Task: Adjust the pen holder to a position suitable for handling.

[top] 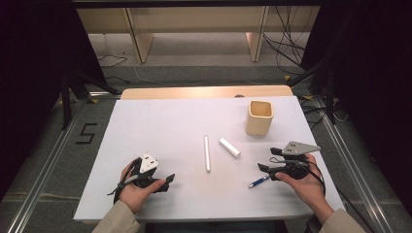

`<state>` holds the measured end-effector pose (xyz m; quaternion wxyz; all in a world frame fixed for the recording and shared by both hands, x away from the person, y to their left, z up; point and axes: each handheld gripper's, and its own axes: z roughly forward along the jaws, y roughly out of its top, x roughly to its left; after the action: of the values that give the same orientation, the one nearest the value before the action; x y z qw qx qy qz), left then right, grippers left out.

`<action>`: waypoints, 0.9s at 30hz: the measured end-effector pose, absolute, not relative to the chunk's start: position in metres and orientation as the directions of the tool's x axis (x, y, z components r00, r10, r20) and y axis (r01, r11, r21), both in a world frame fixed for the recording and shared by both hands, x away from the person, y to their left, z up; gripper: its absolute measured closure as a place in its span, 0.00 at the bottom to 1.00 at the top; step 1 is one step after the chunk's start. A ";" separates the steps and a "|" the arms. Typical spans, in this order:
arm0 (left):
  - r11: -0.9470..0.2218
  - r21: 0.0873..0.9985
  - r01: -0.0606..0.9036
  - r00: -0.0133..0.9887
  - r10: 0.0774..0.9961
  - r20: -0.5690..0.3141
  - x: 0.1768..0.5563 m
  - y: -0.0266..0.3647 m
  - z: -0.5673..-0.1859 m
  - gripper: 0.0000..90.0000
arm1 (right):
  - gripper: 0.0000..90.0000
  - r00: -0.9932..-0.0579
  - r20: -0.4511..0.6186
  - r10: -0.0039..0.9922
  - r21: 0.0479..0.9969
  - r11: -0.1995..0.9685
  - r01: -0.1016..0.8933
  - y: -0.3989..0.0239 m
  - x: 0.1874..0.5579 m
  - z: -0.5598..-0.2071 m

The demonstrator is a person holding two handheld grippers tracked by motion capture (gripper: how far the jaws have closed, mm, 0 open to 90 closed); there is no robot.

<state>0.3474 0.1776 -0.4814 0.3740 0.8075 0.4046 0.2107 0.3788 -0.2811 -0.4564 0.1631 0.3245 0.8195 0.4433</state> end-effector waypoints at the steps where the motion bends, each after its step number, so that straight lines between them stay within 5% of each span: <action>1: -0.392 0.776 0.495 0.583 0.812 0.038 0.348 0.178 -0.481 0.18 | 0.23 -0.737 0.020 0.676 0.832 0.397 0.387 -0.281 0.379 -0.456; 27: -0.400 0.778 0.484 0.579 0.813 0.059 0.349 0.175 -0.480 0.18 | 0.22 -0.728 0.021 0.686 0.831 0.393 0.394 -0.282 0.376 -0.457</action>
<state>0.3490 0.1749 -0.4796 0.3719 0.8069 0.4018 0.2218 0.3757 -0.2822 -0.4566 0.1652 0.3299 0.8180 0.4412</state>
